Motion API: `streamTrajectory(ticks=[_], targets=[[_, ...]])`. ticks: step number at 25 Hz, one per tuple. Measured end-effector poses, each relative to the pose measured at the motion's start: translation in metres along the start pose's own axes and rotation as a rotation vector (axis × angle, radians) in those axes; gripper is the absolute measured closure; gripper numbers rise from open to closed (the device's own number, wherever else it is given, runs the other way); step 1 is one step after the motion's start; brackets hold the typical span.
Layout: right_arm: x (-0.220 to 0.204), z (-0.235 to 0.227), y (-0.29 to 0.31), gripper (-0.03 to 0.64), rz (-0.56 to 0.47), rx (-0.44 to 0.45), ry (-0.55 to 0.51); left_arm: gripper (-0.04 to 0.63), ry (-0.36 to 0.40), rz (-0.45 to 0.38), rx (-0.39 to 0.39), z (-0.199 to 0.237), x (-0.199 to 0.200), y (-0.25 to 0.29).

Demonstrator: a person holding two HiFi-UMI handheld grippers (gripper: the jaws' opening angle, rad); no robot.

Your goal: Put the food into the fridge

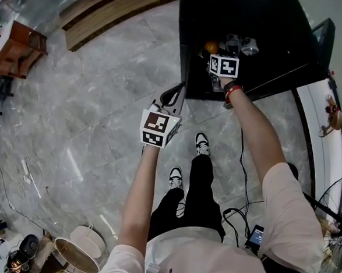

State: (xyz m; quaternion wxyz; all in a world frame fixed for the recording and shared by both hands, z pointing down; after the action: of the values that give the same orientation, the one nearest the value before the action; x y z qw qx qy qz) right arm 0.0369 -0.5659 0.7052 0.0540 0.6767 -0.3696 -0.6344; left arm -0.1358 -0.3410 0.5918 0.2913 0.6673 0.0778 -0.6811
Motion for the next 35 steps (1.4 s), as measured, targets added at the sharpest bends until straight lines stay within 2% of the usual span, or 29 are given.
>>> streamTrajectory(ticks=[8,16,25,29,35], targets=[[-0.001,-0.002,0.011,0.318,0.026,-0.010,0.025,0.577,-0.005,0.004,0.004,0.000,-0.006,-0.001],[-0.012,-0.010,-0.007,0.272,0.008,-0.007,0.067,0.577,0.003,0.006,0.007,-0.009,0.001,0.005],[-0.016,-0.008,-0.045,0.272,-0.009,-0.003,0.066,0.577,0.007,0.006,0.003,-0.020,0.016,0.000],[-0.016,-0.008,-0.066,0.274,-0.013,-0.005,0.057,0.577,0.013,0.037,0.046,-0.024,0.022,-0.004],[-0.013,-0.015,-0.110,0.275,-0.018,-0.032,0.045,0.577,0.011,0.030,0.076,-0.035,0.035,-0.021]])
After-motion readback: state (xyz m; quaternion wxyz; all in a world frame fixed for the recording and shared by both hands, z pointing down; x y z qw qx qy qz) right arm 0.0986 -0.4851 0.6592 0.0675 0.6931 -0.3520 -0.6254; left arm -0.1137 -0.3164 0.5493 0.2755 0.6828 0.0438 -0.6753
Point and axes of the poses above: the fingertips, and each gripper's own axes: y forward along the fingers, z to its left, x out of its top, the point moved 9 cm from there along -y, backward along the fingers, and after that the axes turned 2 degrees about -z, right-handed, at the moved point
